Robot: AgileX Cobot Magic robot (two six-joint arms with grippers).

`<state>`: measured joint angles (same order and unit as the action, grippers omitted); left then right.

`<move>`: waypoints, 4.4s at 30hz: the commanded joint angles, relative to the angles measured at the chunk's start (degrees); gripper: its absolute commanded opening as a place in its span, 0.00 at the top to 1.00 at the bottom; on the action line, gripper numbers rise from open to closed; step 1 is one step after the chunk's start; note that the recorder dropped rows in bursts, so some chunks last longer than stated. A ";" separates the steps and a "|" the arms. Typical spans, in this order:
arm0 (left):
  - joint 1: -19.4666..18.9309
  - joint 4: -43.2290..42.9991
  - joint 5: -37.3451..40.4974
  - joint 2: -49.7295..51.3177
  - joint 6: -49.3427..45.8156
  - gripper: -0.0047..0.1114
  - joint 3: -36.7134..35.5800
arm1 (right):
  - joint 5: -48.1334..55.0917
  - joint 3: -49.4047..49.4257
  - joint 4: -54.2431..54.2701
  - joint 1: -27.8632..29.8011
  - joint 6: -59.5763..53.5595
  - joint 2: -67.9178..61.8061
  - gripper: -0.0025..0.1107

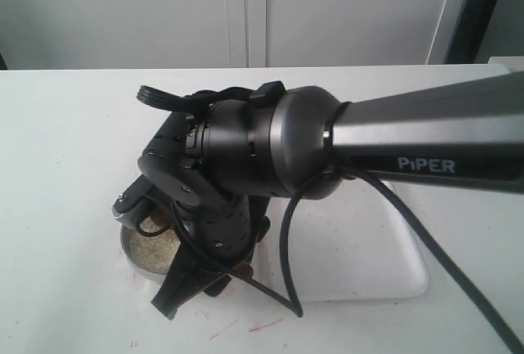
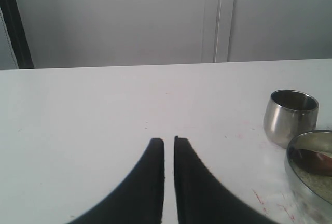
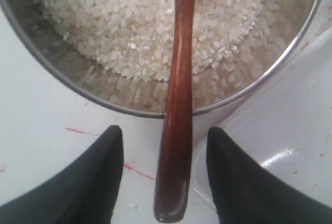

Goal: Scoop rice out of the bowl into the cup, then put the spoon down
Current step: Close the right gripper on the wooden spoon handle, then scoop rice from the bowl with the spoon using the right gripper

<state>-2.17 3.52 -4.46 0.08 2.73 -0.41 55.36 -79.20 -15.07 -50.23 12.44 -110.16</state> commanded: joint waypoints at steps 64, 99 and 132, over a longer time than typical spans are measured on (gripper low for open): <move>0.23 0.31 -0.31 -0.08 0.08 0.84 0.41 | 14.60 3.76 -32.13 -18.03 1.47 14.13 0.98; 0.23 0.31 -0.31 -0.08 0.08 0.84 0.41 | 9.03 16.59 -51.17 -11.06 10.31 4.71 0.98; 0.23 0.31 -0.31 -0.08 0.08 0.84 0.41 | 7.15 13.59 -53.35 -11.06 11.85 -2.43 0.98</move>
<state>-2.17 3.52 -4.46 0.08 2.73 -0.41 62.40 -65.50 -68.71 -61.68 23.96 -112.50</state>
